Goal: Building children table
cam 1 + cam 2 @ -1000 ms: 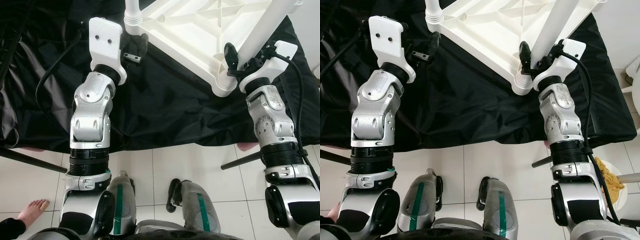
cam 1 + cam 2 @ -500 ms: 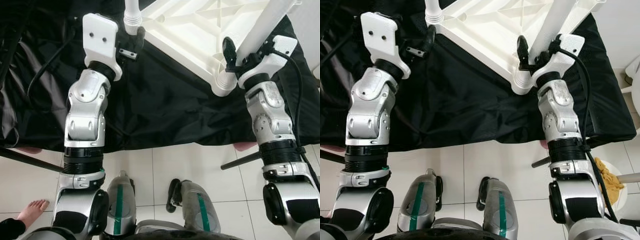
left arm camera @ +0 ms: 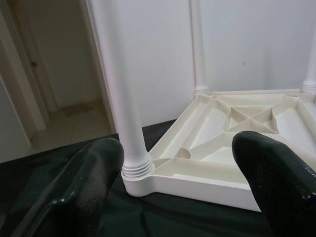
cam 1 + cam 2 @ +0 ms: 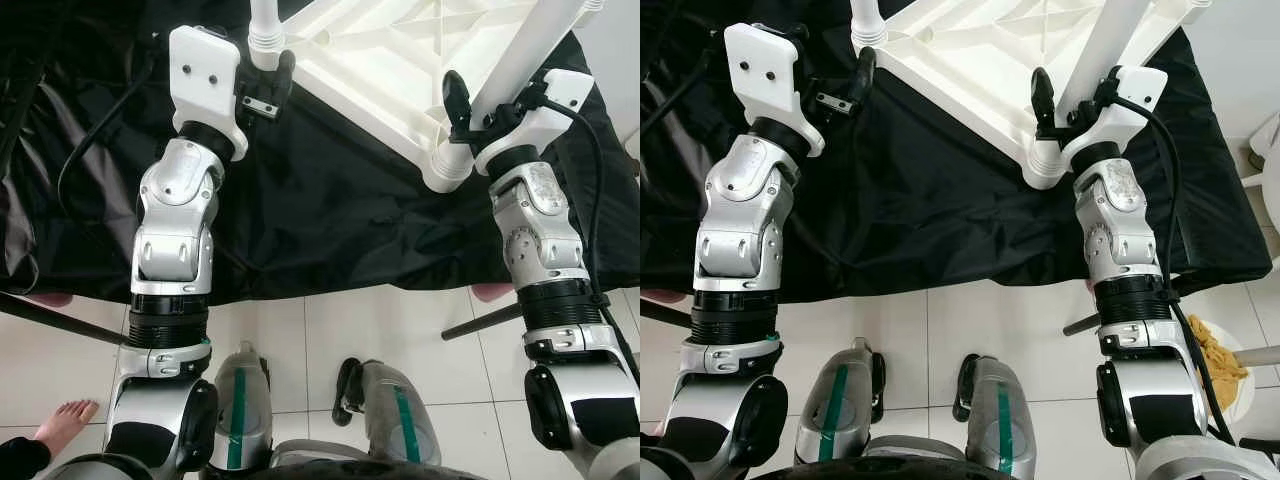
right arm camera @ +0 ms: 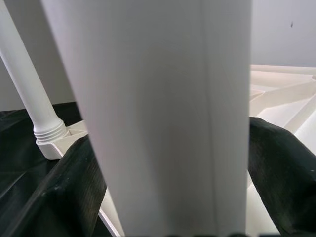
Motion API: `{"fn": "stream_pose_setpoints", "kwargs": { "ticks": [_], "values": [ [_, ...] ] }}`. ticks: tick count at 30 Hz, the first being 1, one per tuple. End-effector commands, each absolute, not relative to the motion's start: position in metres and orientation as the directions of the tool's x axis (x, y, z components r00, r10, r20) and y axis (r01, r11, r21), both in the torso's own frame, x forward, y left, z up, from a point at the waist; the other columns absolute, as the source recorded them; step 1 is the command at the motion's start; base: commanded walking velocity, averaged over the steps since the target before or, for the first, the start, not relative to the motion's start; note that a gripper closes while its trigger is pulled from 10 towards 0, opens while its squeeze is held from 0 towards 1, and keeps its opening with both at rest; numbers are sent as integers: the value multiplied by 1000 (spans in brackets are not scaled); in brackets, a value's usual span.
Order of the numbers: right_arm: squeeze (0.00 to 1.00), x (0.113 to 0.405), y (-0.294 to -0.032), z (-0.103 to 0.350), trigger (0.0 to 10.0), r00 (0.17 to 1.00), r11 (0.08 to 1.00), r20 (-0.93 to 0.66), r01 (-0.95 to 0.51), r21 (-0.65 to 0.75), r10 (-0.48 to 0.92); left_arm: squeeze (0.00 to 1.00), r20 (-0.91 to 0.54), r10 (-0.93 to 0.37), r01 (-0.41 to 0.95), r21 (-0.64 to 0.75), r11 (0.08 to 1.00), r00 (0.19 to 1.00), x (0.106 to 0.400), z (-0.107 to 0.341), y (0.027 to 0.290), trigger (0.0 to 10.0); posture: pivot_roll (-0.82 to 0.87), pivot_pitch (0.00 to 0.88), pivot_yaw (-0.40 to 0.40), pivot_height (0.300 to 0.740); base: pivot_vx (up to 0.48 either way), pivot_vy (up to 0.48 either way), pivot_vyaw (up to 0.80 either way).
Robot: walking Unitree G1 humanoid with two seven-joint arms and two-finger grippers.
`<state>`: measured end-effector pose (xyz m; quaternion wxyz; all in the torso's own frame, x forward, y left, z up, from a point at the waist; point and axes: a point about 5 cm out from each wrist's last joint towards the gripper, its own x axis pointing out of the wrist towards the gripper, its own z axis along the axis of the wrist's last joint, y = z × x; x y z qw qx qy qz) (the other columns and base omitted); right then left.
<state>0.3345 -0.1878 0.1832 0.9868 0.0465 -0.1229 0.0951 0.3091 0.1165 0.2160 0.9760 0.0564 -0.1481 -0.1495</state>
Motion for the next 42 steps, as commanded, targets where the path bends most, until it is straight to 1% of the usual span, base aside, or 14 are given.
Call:
{"fn": "stream_pose_setpoints", "kwargs": {
  "ticks": [1, 4, 5, 13, 22, 37, 42],
  "values": [
    [0, 327, -181, 193, 10000, 875, 941, 363, -337, -21, 322, 0, 262, -307, 276, 148, 950, 915, 307, 210, 117, 10000, 120, 0, 0, 740, 0, 0, 0],
    [0, 323, -181, 189, 10000, 879, 944, 355, -330, -32, 319, 0, 252, -297, 269, 142, 953, 921, 305, 205, 118, 10000, 119, 0, 0, 740, 0, 0, 0],
    [0, 322, -180, 187, 10000, 880, 945, 354, -326, -32, 316, 0, 250, -292, 264, 140, 954, 923, 305, 203, 119, 10000, 118, 33, -111, 740, 0, 0, 0],
    [0, 315, -175, 184, 10000, 882, 952, 371, -306, -20, 292, 0, 256, -241, 216, 125, 968, 936, 305, 199, 120, 10000, 117, 39, -119, 740, 0, 0, 0],
    [0, 312, -169, 179, 10000, 885, 954, 373, -298, -9, 280, 0, 270, -234, 194, 167, 967, 934, 306, 200, 120, 10000, 115, 45, -117, 740, 0, 0, 0],
    [0, 316, -169, 182, 10000, 879, 954, 380, -298, -37, 289, 0, 271, -290, 242, 198, 950, 918, 307, 201, 112, 10000, 100, 42, -102, 740, 0, 0, 0],
    [0, 317, -170, 183, 10000, 878, 954, 381, -297, -43, 290, 0, 272, -289, 240, 198, 950, 918, 308, 202, 113, 10000, 100, 38, -101, 740, 0, 0, 0]
  ]
}}
